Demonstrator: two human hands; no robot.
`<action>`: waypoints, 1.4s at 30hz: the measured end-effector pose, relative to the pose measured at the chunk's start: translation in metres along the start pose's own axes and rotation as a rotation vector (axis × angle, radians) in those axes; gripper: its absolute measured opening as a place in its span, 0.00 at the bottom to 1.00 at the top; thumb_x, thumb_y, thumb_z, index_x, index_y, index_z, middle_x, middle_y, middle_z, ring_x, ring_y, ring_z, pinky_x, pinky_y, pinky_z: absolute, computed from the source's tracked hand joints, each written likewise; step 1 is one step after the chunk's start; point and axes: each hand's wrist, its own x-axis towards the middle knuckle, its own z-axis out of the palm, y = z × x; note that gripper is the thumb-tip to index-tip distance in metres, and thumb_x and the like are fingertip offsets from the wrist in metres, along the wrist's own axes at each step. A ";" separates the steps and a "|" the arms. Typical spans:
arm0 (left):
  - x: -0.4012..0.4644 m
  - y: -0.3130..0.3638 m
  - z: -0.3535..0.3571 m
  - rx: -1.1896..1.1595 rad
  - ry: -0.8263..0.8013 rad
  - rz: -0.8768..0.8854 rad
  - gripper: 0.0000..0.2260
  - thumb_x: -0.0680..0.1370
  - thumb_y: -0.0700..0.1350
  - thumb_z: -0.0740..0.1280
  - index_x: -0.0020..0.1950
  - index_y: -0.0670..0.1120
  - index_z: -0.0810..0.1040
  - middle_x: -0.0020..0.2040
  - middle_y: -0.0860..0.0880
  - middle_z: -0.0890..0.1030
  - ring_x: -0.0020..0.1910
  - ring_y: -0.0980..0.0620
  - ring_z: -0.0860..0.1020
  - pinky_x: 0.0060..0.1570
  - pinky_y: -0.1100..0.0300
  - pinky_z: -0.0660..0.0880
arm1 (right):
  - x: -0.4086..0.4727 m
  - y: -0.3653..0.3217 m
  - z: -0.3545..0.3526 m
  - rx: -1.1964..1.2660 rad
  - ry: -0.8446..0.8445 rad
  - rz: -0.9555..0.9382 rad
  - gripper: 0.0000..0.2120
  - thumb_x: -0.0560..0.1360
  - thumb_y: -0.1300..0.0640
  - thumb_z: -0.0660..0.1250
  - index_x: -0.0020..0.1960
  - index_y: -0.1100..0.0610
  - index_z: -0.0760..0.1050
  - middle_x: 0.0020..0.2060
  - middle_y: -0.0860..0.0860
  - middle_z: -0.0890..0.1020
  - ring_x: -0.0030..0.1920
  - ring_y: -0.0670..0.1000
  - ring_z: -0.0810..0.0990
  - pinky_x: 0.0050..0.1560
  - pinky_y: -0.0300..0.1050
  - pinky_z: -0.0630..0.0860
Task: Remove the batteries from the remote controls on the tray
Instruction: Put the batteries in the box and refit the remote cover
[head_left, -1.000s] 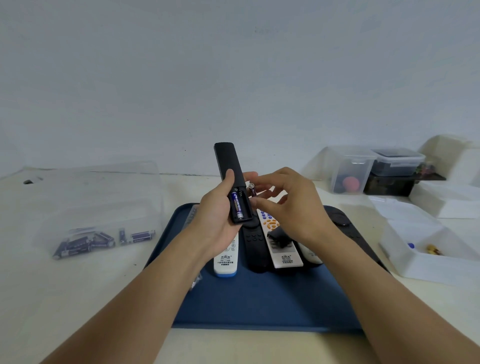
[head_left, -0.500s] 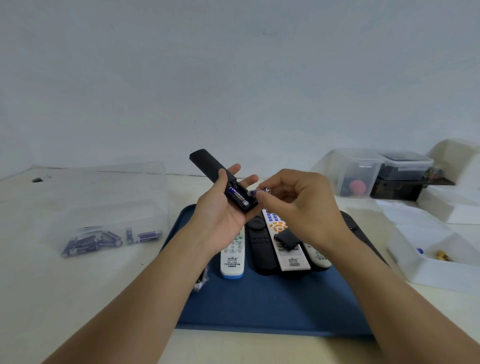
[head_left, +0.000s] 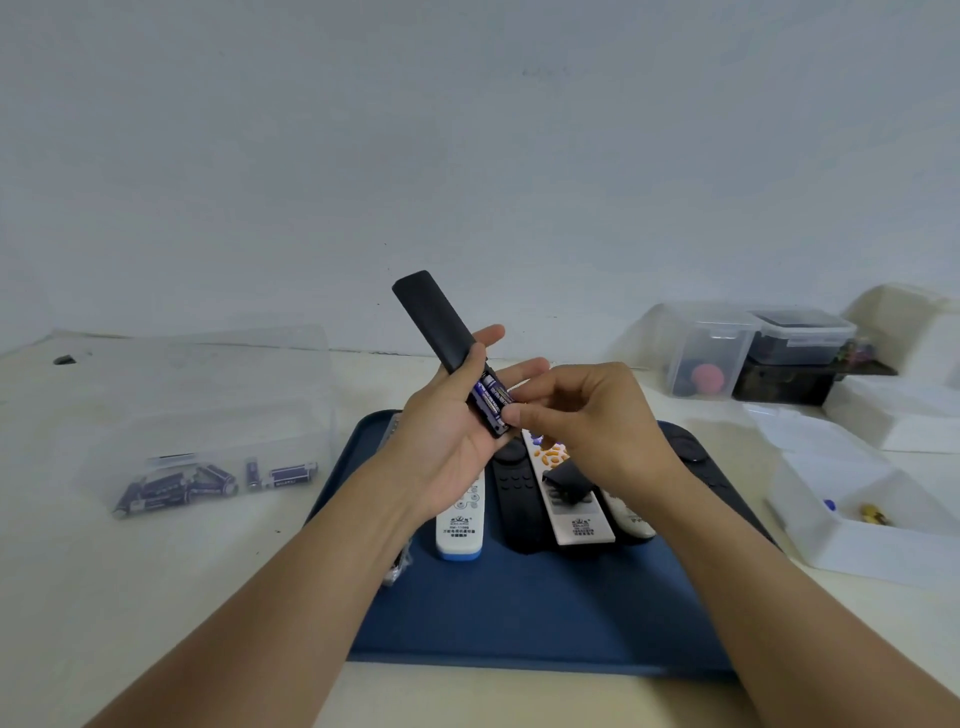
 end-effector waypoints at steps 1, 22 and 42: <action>-0.001 0.001 0.001 -0.005 -0.017 -0.003 0.15 0.87 0.49 0.54 0.70 0.48 0.73 0.62 0.35 0.82 0.61 0.40 0.82 0.59 0.48 0.78 | 0.001 0.001 -0.001 0.036 -0.007 0.018 0.06 0.69 0.63 0.78 0.44 0.55 0.85 0.30 0.51 0.82 0.30 0.46 0.76 0.31 0.39 0.73; 0.002 0.003 0.000 0.240 0.162 0.025 0.09 0.82 0.34 0.64 0.62 0.39 0.73 0.50 0.36 0.86 0.49 0.38 0.86 0.41 0.49 0.84 | 0.004 -0.004 -0.074 -0.730 -0.361 0.178 0.15 0.74 0.57 0.74 0.58 0.42 0.81 0.56 0.44 0.81 0.50 0.47 0.79 0.57 0.44 0.77; 0.004 -0.005 -0.003 0.094 0.145 -0.137 0.27 0.84 0.63 0.51 0.59 0.42 0.77 0.43 0.43 0.77 0.43 0.45 0.78 0.46 0.46 0.82 | 0.006 -0.011 -0.062 -0.350 -0.203 0.117 0.17 0.75 0.55 0.74 0.63 0.50 0.79 0.50 0.46 0.84 0.48 0.48 0.83 0.46 0.36 0.77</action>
